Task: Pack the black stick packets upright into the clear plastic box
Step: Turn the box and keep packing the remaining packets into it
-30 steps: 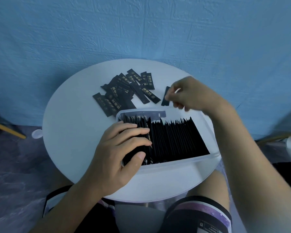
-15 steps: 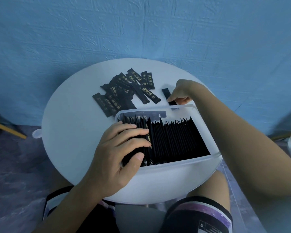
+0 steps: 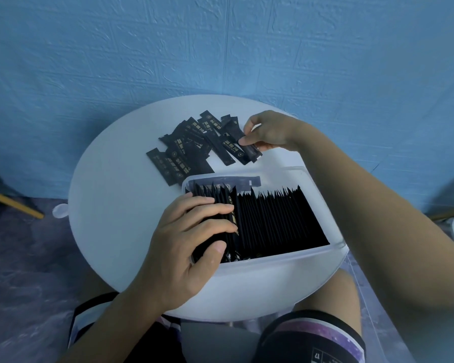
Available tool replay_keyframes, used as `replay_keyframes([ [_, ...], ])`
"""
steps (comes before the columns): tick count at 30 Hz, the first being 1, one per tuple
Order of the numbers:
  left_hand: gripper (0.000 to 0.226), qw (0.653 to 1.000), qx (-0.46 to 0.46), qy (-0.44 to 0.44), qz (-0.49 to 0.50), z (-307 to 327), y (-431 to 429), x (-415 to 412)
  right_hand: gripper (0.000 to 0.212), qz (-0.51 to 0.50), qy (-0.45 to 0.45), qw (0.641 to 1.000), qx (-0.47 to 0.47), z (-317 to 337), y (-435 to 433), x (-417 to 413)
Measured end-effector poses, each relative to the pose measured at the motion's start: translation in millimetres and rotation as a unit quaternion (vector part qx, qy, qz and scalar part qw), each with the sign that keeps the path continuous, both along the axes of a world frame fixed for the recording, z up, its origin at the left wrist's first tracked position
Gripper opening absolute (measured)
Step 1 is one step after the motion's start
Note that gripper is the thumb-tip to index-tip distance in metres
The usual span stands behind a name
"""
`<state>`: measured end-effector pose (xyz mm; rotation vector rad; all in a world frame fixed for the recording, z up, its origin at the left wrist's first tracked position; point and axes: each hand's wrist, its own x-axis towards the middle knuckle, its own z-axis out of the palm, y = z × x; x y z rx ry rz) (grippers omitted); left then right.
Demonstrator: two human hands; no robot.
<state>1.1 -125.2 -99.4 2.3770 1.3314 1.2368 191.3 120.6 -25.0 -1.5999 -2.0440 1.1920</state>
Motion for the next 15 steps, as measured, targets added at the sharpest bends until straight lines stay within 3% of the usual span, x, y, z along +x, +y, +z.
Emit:
replay_keyframes([
  [8,0.033,1.000,-0.001,-0.002,0.003,-0.9,0.2,-0.6,0.026,0.032,-0.162,0.986,0.037,-18.1,-6.4,-25.3],
  [15,0.033,1.000,0.001,-0.001,0.002,-1.1,-0.1,-0.9,0.042,0.037,-0.139,0.990,0.000,-9.2,-5.6,-9.8],
])
